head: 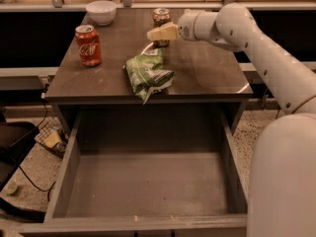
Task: Knock orange can over
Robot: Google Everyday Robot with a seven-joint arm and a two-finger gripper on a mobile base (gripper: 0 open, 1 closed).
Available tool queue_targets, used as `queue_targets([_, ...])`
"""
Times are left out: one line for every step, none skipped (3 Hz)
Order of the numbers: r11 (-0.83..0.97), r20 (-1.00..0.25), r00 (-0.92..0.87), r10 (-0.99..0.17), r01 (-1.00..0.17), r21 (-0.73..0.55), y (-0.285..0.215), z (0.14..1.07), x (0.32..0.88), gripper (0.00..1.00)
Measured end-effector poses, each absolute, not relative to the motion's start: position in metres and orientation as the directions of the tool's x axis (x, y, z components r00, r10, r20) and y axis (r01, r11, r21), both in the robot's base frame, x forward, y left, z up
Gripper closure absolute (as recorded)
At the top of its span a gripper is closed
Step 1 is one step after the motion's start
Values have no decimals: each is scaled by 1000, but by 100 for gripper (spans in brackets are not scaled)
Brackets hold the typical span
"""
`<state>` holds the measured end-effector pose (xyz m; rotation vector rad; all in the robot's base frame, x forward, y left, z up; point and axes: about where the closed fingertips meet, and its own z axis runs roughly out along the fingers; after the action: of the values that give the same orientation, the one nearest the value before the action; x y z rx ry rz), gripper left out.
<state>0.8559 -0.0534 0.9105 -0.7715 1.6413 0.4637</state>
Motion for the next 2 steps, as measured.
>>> queue_targets([685,-981,-98,-166,-727,-43,-43,904,869,2])
queue_targets([656,-991,-96,-90,-755,14,-35,910,877,19])
